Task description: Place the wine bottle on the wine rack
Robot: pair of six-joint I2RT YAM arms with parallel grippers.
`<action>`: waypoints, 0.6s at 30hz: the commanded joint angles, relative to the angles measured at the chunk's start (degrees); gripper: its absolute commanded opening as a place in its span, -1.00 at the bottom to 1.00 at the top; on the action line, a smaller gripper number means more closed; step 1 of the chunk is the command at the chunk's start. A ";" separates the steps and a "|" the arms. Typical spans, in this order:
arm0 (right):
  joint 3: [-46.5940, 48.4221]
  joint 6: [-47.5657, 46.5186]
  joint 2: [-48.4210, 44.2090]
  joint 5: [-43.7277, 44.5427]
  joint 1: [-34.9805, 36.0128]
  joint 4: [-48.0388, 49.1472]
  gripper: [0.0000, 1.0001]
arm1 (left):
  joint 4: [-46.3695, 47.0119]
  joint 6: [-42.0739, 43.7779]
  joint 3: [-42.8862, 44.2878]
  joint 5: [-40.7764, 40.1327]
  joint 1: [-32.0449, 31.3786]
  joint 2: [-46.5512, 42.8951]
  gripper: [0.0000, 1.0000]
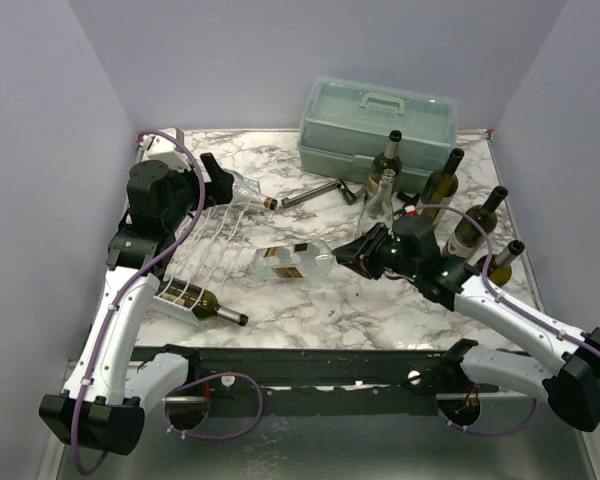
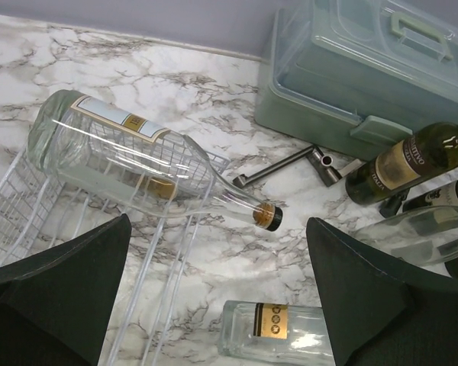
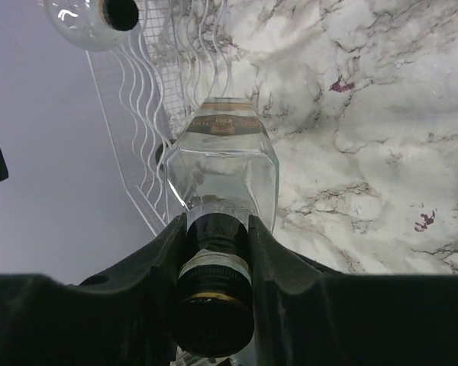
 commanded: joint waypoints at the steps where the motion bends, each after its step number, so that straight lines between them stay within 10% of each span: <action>1: 0.04 7.60 1.73 5.23 4.99 19.48 -0.99 | 1.56 -0.55 -0.55 -0.88 0.66 -0.55 0.97; 18: -2.25 13.18 15.23 7.47 13.53 40.28 -0.99 | 2.17 -0.90 -1.43 -2.17 1.19 -0.72 0.97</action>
